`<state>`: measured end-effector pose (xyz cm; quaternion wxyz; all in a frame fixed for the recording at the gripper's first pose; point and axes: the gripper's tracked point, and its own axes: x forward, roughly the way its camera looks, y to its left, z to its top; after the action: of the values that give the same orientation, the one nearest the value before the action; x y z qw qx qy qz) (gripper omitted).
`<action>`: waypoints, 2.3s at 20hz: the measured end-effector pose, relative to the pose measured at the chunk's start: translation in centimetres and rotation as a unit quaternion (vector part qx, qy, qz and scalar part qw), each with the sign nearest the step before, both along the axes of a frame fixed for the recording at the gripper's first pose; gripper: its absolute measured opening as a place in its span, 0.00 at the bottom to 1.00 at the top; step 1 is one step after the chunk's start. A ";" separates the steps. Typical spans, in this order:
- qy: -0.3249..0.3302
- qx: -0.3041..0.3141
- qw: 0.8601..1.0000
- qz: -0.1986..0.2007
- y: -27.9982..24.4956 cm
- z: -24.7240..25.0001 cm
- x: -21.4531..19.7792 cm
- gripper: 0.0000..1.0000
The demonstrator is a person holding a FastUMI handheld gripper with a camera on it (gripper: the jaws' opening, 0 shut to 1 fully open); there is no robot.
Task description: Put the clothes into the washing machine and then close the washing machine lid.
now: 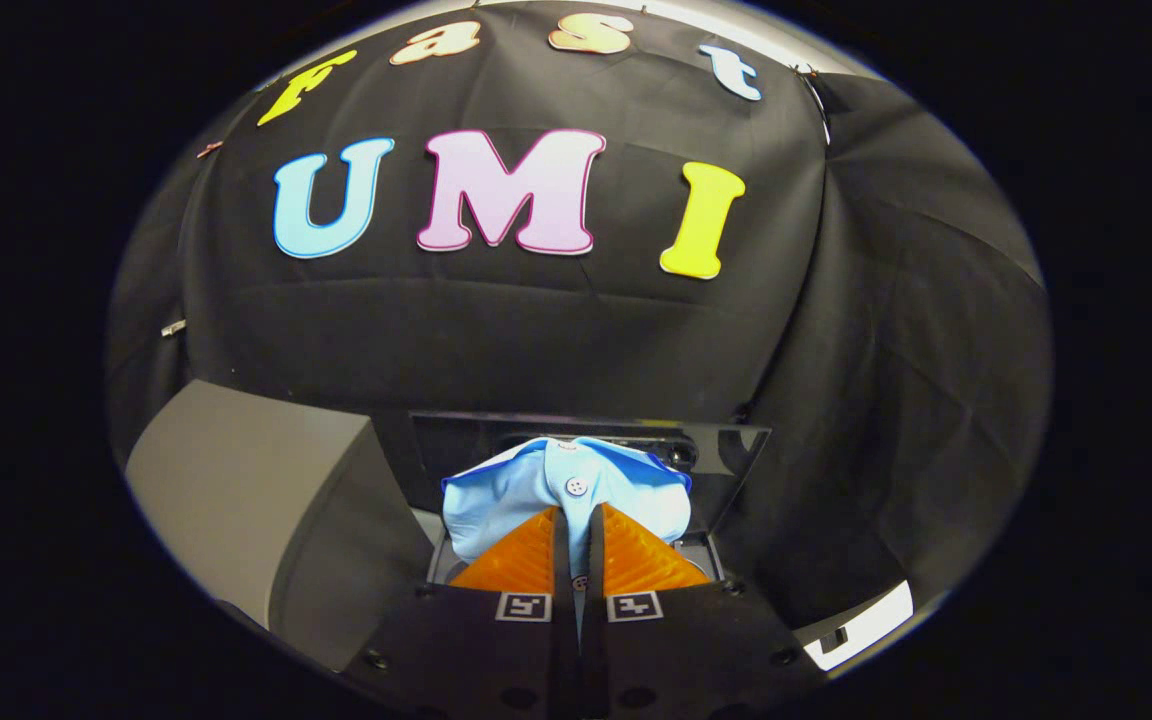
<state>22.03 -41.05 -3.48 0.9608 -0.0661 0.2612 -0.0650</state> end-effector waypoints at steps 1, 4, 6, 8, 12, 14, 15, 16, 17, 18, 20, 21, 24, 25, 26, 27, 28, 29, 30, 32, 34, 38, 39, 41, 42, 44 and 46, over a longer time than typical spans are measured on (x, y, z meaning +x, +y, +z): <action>0.007 0.000 1.000 -0.001 -0.3 -1.1 -0.1 0.06; 0.030 -0.002 1.000 -0.001 -1.4 -5.1 0.1 0.06; 0.051 -0.003 0.999 0.003 -1.9 -7.8 -0.1 0.06; 0.071 -0.004 0.997 -0.001 -2.4 -10.6 -0.2 0.06; 0.100 -0.001 0.995 -0.017 -3.7 -15.8 -0.5 0.06; 0.117 0.006 0.993 -0.029 -4.4 -18.3 -0.9 0.06; 0.127 0.014 0.991 -0.036 -4.7 -19.6 -1.2 0.06; 0.137 0.018 0.990 -0.041 -4.9 -20.9 -1.4 0.06; 0.151 0.021 0.987 -0.044 -5.1 -22.3 -1.7 0.06; 0.161 0.019 0.986 -0.044 -5.2 -23.4 -1.9 0.06; 0.188 0.018 0.981 -0.043 -5.3 -25.7 -2.4 0.06; 0.198 0.022 0.979 -0.039 -5.2 -26.7 -2.5 0.06; 0.231 0.021 0.972 -0.037 -5.3 -29.3 -2.9 0.06; 0.239 0.022 0.970 -0.039 -5.4 -29.8 -3.1 0.06; 0.247 0.025 0.968 -0.038 -5.3 -30.4 -3.1 0.06; 0.255 0.022 0.966 -0.037 -5.3 -30.9 -3.3 0.06; 0.262 0.020 0.964 -0.035 -5.3 -31.4 -3.4 0.06; 0.268 0.021 0.963 -0.033 -5.4 -31.6 -3.4 0.06; 0.274 0.022 0.961 -0.034 -5.4 -31.9 -3.4 0.06; 0.284 0.027 0.958 -0.037 -5.3 -32.5 -3.5 0.06; 0.294 0.037 0.954 -0.038 -5.1 -33.0 -3.6 0.06; 0.312 0.031 0.949 -0.035 -5.2 -34.0 -4.2 0.06; 0.313 0.034 0.948 -0.033 -5.0 -34.1 -4.3 0.06; 0.321 0.037 0.946 -0.035 -5.0 -34.5 -4.7 0.06; 0.325 0.036 0.944 -0.038 -5.2 -34.6 -4.8 0.06; 0.329 0.036 0.943 -0.047 -5.3 -34.6 -5.2 0.10; 0.331 0.053 0.941 -0.050 -5.1 -34.6 -5.1 0.46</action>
<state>16.91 -46.15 -38.10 0.8177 -0.0197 0.5707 -0.0732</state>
